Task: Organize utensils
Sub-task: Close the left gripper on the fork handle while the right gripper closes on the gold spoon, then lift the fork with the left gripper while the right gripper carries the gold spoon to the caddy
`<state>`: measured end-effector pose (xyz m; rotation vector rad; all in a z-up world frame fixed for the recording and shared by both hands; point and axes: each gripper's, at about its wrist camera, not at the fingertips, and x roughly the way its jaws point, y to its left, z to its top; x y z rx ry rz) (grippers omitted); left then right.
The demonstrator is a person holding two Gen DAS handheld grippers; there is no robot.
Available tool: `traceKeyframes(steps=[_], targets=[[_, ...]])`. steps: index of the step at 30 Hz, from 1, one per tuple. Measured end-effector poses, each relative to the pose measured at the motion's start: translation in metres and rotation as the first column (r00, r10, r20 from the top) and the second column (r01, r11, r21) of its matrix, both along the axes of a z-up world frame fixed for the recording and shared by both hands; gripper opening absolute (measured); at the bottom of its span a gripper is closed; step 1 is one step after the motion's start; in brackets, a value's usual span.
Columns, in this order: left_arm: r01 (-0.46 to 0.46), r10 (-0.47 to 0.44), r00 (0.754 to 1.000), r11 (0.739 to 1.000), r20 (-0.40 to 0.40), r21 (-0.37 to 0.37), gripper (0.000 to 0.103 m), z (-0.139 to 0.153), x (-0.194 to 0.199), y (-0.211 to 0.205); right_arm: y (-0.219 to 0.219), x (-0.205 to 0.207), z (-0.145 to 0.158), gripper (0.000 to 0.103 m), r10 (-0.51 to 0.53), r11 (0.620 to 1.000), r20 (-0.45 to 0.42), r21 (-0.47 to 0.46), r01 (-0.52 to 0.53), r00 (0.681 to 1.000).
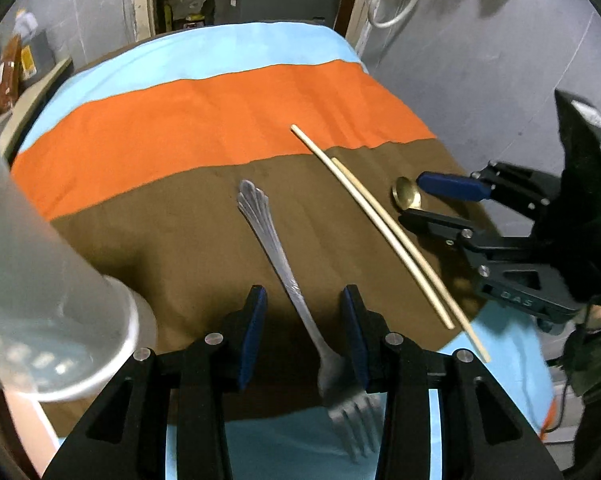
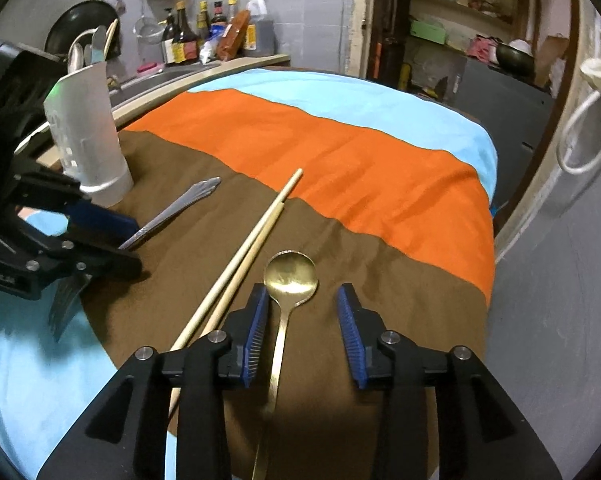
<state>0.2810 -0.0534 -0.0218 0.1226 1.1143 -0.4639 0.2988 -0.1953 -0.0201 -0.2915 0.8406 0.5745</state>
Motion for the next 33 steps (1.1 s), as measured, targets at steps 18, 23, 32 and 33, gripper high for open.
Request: traceKeyframes(steps=[18, 23, 32, 33], targets=[[0.011, -0.013, 0.996, 1.0, 0.092, 0.02, 0.003, -0.01, 0.003, 0.0, 0.011, 0.005, -0.002, 0.026, -0.03, 1.0, 0.02, -0.003, 0.03, 0.999], [0.016, -0.013, 0.986, 1.0, 0.168, -0.014, 0.003, -0.002, -0.012, 0.007, 0.004, -0.019, 0.016, 0.025, -0.058, 0.997, 0.119, 0.062, 0.051, 0.991], [0.007, 0.04, 0.934, 0.991, 0.356, -0.131, 0.003, 0.025, -0.047, 0.025, 0.01, -0.071, 0.046, 0.025, -0.095, 0.991, 0.365, 0.122, 0.054, 0.926], [0.01, 0.049, 0.924, 0.988, 0.379, -0.151, 0.003, 0.03, -0.052, 0.028, 0.011, -0.075, 0.05, 0.025, -0.102, 0.99, 0.39, 0.13, 0.055, 0.915]])
